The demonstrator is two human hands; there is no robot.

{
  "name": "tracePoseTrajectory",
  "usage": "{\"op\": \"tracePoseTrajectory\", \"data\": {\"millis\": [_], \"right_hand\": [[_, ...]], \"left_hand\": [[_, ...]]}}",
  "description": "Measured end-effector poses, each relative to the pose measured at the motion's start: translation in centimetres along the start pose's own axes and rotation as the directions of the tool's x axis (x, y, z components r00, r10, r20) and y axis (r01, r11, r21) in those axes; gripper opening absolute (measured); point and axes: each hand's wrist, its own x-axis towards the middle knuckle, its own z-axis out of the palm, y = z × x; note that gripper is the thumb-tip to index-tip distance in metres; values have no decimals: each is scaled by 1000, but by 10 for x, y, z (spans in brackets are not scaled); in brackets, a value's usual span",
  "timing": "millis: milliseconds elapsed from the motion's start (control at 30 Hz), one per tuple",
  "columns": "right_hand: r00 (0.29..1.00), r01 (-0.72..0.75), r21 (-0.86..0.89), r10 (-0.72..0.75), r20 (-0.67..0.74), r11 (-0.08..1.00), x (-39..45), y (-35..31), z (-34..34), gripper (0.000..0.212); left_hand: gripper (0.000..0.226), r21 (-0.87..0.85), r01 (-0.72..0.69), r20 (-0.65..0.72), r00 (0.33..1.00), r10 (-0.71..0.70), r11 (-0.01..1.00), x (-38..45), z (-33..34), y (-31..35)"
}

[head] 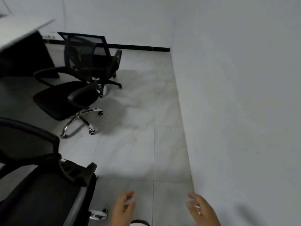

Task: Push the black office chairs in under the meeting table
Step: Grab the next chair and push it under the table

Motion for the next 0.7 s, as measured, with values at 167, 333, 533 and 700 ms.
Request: {"op": "tracePoseTrajectory", "data": {"millis": [167,333,533,700], "right_hand": [[938,192,-71,-162,305,979,128,-66,10,37],[896,185,-102,-125,426,977,205,-98,67,37],[839,321,-175,-194,508,931,312,-183,150,32],[742,348,-87,-217,634,934,346,-239,179,21]], "left_hand": [[14,-117,51,-261,962,-81,992,44,0,24],[24,-174,104,-454,874,-174,979,104,-12,19],[22,-231,60,-562,806,-184,971,232,-57,66],[27,-228,5,-600,787,-145,974,270,-70,98]]}}
